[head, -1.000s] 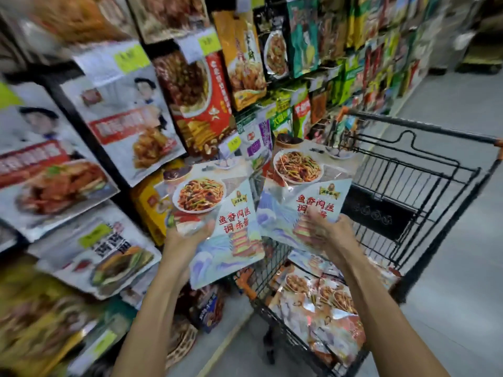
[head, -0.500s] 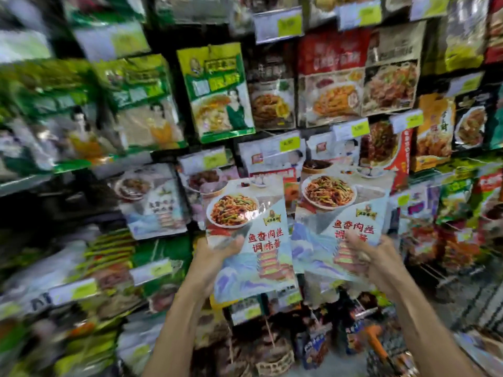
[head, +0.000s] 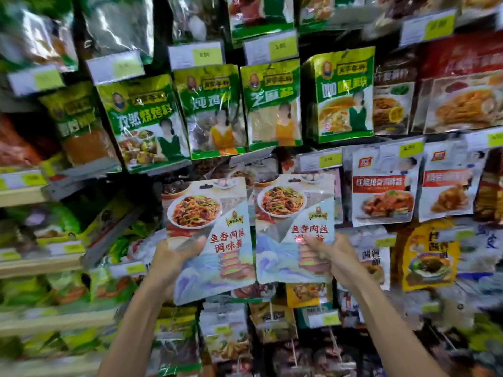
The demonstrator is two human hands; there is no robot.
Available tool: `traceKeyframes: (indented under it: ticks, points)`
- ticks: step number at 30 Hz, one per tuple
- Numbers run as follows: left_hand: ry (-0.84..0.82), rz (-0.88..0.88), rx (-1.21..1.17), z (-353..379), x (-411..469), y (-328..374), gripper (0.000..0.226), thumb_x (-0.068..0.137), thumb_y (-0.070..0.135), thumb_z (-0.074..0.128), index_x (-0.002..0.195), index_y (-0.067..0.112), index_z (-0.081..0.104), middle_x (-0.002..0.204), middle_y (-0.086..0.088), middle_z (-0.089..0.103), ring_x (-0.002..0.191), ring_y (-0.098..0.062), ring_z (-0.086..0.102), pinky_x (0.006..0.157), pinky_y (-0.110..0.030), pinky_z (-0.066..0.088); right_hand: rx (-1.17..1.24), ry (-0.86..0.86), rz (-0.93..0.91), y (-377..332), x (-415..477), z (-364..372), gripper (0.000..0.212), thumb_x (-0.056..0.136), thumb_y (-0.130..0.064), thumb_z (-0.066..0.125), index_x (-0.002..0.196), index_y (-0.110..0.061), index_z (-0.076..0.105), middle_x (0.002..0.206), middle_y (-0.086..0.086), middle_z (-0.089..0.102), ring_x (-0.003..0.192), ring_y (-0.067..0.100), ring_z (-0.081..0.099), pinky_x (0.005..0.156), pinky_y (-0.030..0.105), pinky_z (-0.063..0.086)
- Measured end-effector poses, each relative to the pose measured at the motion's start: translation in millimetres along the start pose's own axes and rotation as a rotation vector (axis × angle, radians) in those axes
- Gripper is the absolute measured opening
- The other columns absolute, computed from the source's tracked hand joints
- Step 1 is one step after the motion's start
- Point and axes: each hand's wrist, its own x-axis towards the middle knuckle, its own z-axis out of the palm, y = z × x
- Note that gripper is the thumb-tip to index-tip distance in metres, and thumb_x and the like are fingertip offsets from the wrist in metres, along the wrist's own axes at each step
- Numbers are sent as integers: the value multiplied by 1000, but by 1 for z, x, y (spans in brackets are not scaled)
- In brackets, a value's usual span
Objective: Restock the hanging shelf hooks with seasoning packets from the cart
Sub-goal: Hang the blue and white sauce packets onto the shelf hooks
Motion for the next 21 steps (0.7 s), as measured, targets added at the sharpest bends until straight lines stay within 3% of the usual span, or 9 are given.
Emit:
traceKeyframes:
  ticks: [2, 7, 11, 15, 19, 21]
  points:
    - [53, 30, 6, -20, 4, 3, 3, 72, 16, 74, 70, 14, 76, 78, -6, 75, 69, -21, 71, 57, -31, 56, -3, -38, 28, 3, 14, 25, 18, 73, -26, 76, 83, -13, 70, 78, 7, 74, 68, 28, 72, 50, 33, 57]
    - [131, 50, 10, -54, 18, 6, 28, 82, 7, 68, 56, 15, 70, 67, -2, 71, 63, -20, 66, 62, -35, 54, -8, -72, 64, 6, 51, 67, 13, 80, -20, 75, 83, -13, 65, 66, -3, 71, 55, 15, 69, 41, 25, 51]
    - [150, 47, -29, -65, 26, 5, 29, 83, 2, 66, 56, 12, 69, 70, -7, 71, 65, -24, 68, 65, -39, 56, -1, -63, 90, 8, 75, 80, 10, 80, -18, 75, 81, -12, 68, 71, 3, 73, 60, 21, 71, 43, 30, 54]
    - [152, 46, -43, -65, 32, 1, 21, 85, 1, 65, 65, 0, 57, 73, -17, 63, 74, -29, 62, 73, -46, 51, 15, -44, 118, 12, 87, 80, 12, 80, -18, 75, 87, -12, 67, 73, 3, 74, 62, 23, 72, 43, 29, 54]
    - [149, 53, 12, -56, 38, -5, 38, 85, 3, 65, 49, 15, 64, 60, -1, 67, 58, -18, 65, 54, -29, 53, 45, -45, 115, 12, 96, 74, 18, 79, -18, 74, 93, -11, 66, 78, 3, 75, 67, 24, 72, 47, 32, 56]
    - [156, 44, 9, -51, 42, -5, 36, 85, 5, 67, 50, 15, 65, 63, -4, 69, 59, -21, 66, 53, -29, 53, 41, -46, 119, 11, 100, 72, 18, 80, -17, 74, 95, -11, 66, 81, 4, 75, 70, 24, 73, 49, 34, 57]
